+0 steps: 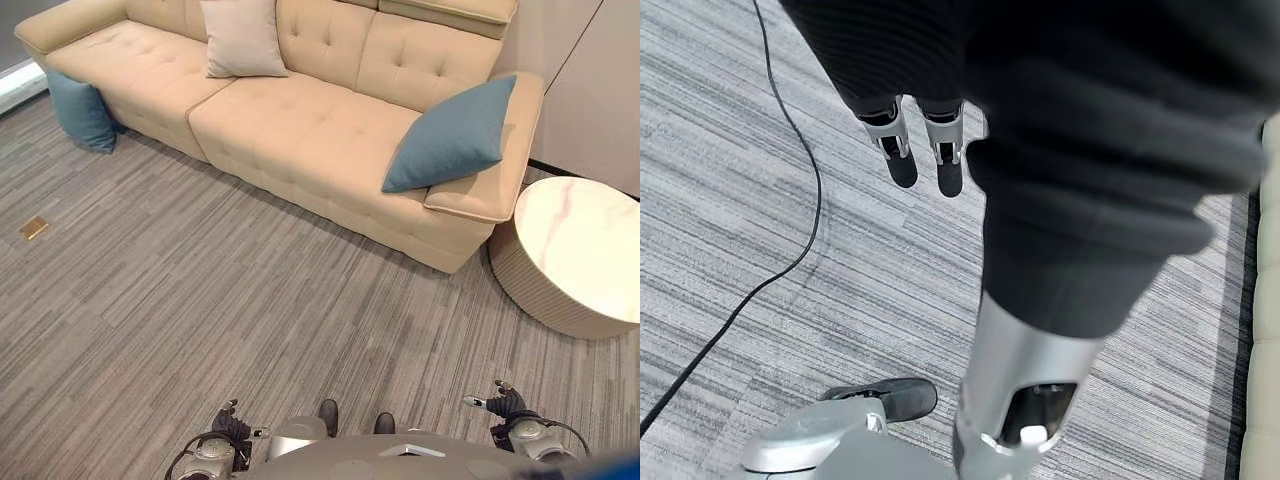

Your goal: Pick up all the scattered cushions and arrange them neatly on the sofa.

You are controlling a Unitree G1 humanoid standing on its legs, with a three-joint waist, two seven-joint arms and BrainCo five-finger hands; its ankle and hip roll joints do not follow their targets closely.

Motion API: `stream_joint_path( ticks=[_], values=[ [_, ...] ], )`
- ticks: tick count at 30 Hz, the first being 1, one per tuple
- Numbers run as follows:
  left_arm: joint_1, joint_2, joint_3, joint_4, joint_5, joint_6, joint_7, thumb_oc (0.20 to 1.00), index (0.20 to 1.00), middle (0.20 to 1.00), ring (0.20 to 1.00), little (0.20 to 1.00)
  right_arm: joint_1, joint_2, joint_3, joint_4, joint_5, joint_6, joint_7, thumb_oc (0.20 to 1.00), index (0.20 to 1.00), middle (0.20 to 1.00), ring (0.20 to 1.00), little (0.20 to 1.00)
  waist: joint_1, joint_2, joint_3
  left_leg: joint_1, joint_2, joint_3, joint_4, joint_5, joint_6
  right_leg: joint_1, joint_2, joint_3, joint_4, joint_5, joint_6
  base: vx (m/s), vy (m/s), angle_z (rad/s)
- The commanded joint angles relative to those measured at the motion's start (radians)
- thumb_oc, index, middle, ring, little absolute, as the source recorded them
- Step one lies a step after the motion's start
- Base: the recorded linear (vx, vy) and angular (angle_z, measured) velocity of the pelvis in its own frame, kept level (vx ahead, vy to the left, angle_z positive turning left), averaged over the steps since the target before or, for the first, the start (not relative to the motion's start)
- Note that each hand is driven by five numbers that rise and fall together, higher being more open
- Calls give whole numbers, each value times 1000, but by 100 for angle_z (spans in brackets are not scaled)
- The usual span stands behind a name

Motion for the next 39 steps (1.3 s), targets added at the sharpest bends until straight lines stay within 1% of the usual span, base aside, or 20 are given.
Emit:
stream_joint_path(
  ticks=[1, 7, 9, 14, 15, 16, 17, 21, 23, 25, 26, 27, 28, 29, 30, 31, 32, 33, 36, 39],
  values=[
    [-67, -5, 7, 40, 27, 4, -16, 1000, 1000, 1000, 1000, 1000, -42, -8, 30, -8, -30, -2, 1, 1000, 1000, 1000, 1000, 1000, 30, -24, 23, 23, 42, -42, 12, -101, -49, -6, -107, -11, 9, 25, 121, 25, 69, 1],
    [-68, 8, 10, 44, 33, 4, -16, 1000, 1000, 1000, 1000, 1000, -64, -10, 44, -37, -40, 0, -2, 1000, 1000, 1000, 1000, 1000, 48, -42, 39, -38, 16, -47, 87, -133, -24, -35, -134, -1, 22, 46, 129, -3, 93, -1],
    [-72, 14, 8, 38, 38, 3, -16, 1000, 1000, 1000, 1000, 1000, -71, -9, 53, -52, -48, 3, 0, 1000, 1000, 1000, 1000, 1000, 51, -45, 45, -52, 3, -51, 99, -144, -7, -76, -153, 9, 81, 45, 137, 9, 160, -11],
    [-90, 33, -6, 0, 41, 1, -17, 1000, 1000, 1000, 1000, 1000, -88, -8, 85, -80, -72, 7, 1, 1000, 1000, 1000, 1000, 1000, 43, -35, 98, -46, -20, -68, 158, -190, 48, -232, -182, 34, 373, 73, 148, 46, 185, -19],
    [-91, 34, -7, -3, 38, 0, -16, 1000, 1000, 1000, 1000, 1000, -88, -9, 87, -83, -74, 7, -1, 1000, 1000, 1000, 1000, 1000, 40, -34, 101, -37, -23, -74, 162, -198, 51, -247, -173, 34, 389, 70, 144, 190, 80, 5],
    [-90, 34, -12, -10, 42, 1, -17, 1000, 1000, 1000, 1000, 1000, -86, -11, 88, -87, -74, 6, 2, 1000, 1000, 1000, 1000, 1000, 27, -35, 94, -4, -30, -91, 147, -209, 54, -267, -132, 47, 369, 44, 134, 250, 57, -6],
    [-90, 32, -13, -9, 47, 2, -18, 1000, 1000, 1000, 1000, 1000, -85, -13, 91, -87, -73, 5, 3, 1000, 1000, 1000, 1000, 1000, 20, -33, 91, 21, -29, -97, 134, -217, 54, -275, -114, 42, 348, 38, 129, 326, 17, -2],
    [-88, 27, -14, -1, 45, 0, -19, 1000, 1000, 1000, 1000, 1000, -72, -23, 103, -110, -79, 3, 7, 1000, 1000, 1000, 1000, 1000, -9, -34, 86, 108, -30, -125, 117, -239, 40, -350, -72, -39, 245, 85, 122, 289, -44, 6],
    [-93, 25, -21, -3, 53, -1, -21, 1000, 1000, 1000, 1000, 1000, -56, -25, 99, -108, -75, 1, 9, 1000, 1000, 1000, 1000, 1000, -22, -39, 77, 125, -26, -145, 132, -247, 26, -324, -45, -14, 221, 77, 108, 266, -122, 40],
    [-89, 21, -31, -1, 69, -1, -23, 1000, 1000, 1000, 1000, 1000, -34, -21, 86, -94, -63, -2, 9, 1000, 1000, 1000, 1000, 1000, -29, -43, 50, 141, -2, -148, 169, -229, -11, -275, -17, -6, 183, 75, 86, 333, -230, 90],
    [-96, 22, -48, -12, 80, 1, -28, 1000, 1000, 1000, 1000, 1000, -25, -17, 78, -86, -45, -8, 9, 1000, 1000, 1000, 1000, 1000, -37, -49, 48, 105, 24, -125, 264, -196, -47, -222, -2, -3, 141, 68, 71, 228, -225, 69],
    [-102, 24, -55, -19, 83, 1, -31, 1000, 1000, 1000, 1000, 1000, -27, -19, 76, -83, -37, -10, 8, 1000, 1000, 1000, 1000, 1000, -37, -53, 51, 78, 28, -121, 319, -186, -52, -205, 1, 0, 124, 65, 66, 194, -233, 41],
    [-122, 27, -73, -25, 90, 4, -28, 1000, 1000, 1000, 1000, 1000, -34, -19, 76, -74, -21, -10, 3, 1000, 1000, 1000, 1000, 1000, -34, -63, 63, 7, 31, -117, 417, -146, -66, -173, 4, 16, 96, 56, 49, 86, -118, 7],
    [-130, 26, -79, -27, 88, 5, -28, 1000, 1000, 1000, 1000, 1000, -38, -18, 75, -72, -16, -8, 4, 1000, 1000, 1000, 1000, 1000, -31, -68, 68, -30, 26, -113, 439, -151, -60, -165, 0, 19, 88, 52, 46, 125, -96, 2],
    [-150, 27, -100, -30, 96, 5, -24, 1000, 1000, 1000, 1000, 1000, -45, -19, 77, -64, -9, -11, -5, 1000, 1000, 1000, 1000, 1000, -23, -96, 81, -129, 3, -98, 380, -204, -41, -137, -24, 33, 62, 40, 53, 81, -30, -10],
    [-151, 28, -100, -30, 96, 5, -23, 1000, 1000, 1000, 1000, 1000, -45, -19, 77, -64, -9, -11, -5, 1000, 1000, 1000, 1000, 1000, -22, -96, 82, -128, 3, -98, 382, -206, -40, -136, -24, 33, 62, 40, 53, 135, -5, 0],
    [-160, 29, -103, -26, 100, 6, -22, 1000, 1000, 1000, 1000, 1000, -51, -19, 77, -60, -9, -10, -9, 1000, 1000, 1000, 1000, 1000, -14, -99, 90, -168, -19, -105, 316, -185, -40, -119, -22, 44, 48, 36, 56, 121, 55, -14],
    [-157, 28, -99, -18, 101, 7, -19, 1000, 1000, 1000, 1000, 1000, -55, -19, 76, -52, -12, -10, -14, 1000, 1000, 1000, 1000, 1000, 1, -88, 96, -205, -41, -136, 254, -126, -44, -106, -7, 61, 44, 31, 56, 120, 53, -9],
    [-141, 21, -87, -1, 95, 6, -18, 1000, 1000, 1000, 1000, 1000, -60, -19, 78, -59, -14, -10, -15, 1000, 1000, 1000, 1000, 1000, 17, -71, 89, -191, -57, -172, 203, -100, -41, -90, 6, 90, 46, 24, 59, 139, 142, -55],
    [-100, 23, -65, 19, 101, 17, -24, 1000, 1000, 1000, 1000, 1000, -53, 0, 79, -68, -26, -8, -9, 1000, 1000, 1000, 1000, 1000, 28, -60, 64, -138, -45, -136, 181, -106, -14, -99, -15, 111, 145, -10, 76, 163, 202, -99]
  ],
)
